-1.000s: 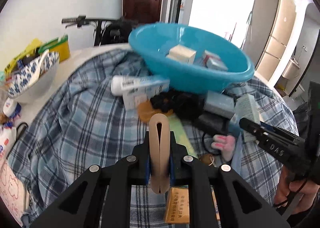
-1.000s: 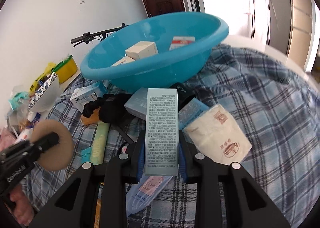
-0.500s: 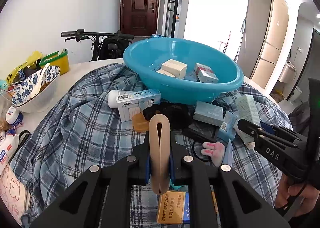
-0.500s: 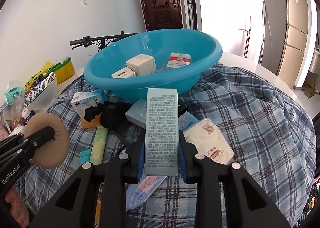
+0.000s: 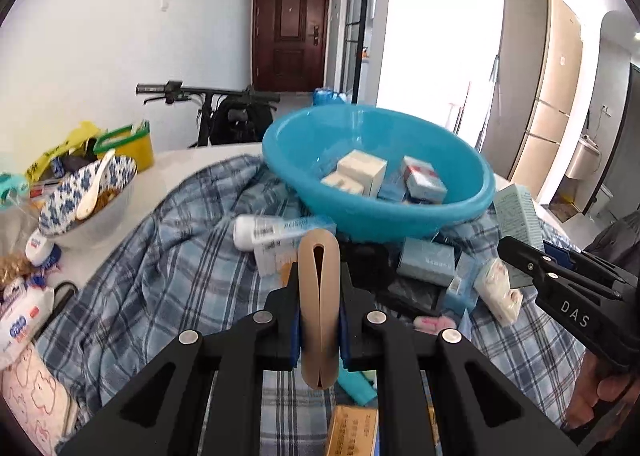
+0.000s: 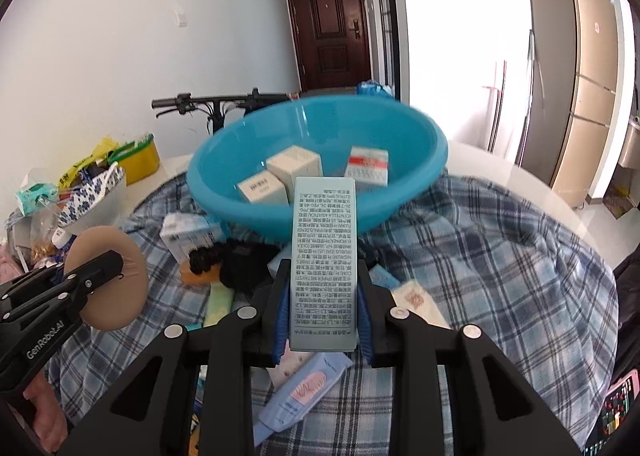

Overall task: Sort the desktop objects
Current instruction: 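Lift both held items and carry them over the turquoise basin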

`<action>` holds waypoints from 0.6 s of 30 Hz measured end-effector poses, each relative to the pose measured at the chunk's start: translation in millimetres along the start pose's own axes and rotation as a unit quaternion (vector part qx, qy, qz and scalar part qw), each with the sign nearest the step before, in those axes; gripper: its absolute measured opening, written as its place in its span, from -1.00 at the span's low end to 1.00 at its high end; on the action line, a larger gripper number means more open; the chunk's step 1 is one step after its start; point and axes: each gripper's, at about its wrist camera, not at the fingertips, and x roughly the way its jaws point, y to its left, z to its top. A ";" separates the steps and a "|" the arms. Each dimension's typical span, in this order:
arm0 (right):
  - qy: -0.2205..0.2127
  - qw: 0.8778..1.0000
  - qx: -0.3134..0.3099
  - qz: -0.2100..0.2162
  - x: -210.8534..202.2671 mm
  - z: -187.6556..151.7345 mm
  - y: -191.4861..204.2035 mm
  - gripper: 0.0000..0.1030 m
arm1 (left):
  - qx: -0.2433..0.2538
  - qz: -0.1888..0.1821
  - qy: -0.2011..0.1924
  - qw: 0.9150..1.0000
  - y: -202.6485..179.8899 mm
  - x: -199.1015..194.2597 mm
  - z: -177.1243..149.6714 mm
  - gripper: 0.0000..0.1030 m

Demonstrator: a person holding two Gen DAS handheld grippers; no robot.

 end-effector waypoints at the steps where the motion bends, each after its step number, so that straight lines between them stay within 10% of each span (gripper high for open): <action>1: -0.005 1.000 -0.002 0.000 -2.5 3.3 1.5 -0.48 | 0.000 0.001 -0.008 1.000 -0.7 -3.0 3.8 -0.72; 18: -0.121 0.993 -0.013 0.001 -60.0 67.3 23.5 -0.48 | 0.008 -0.011 -0.087 0.996 -11.8 -45.6 61.7 -0.72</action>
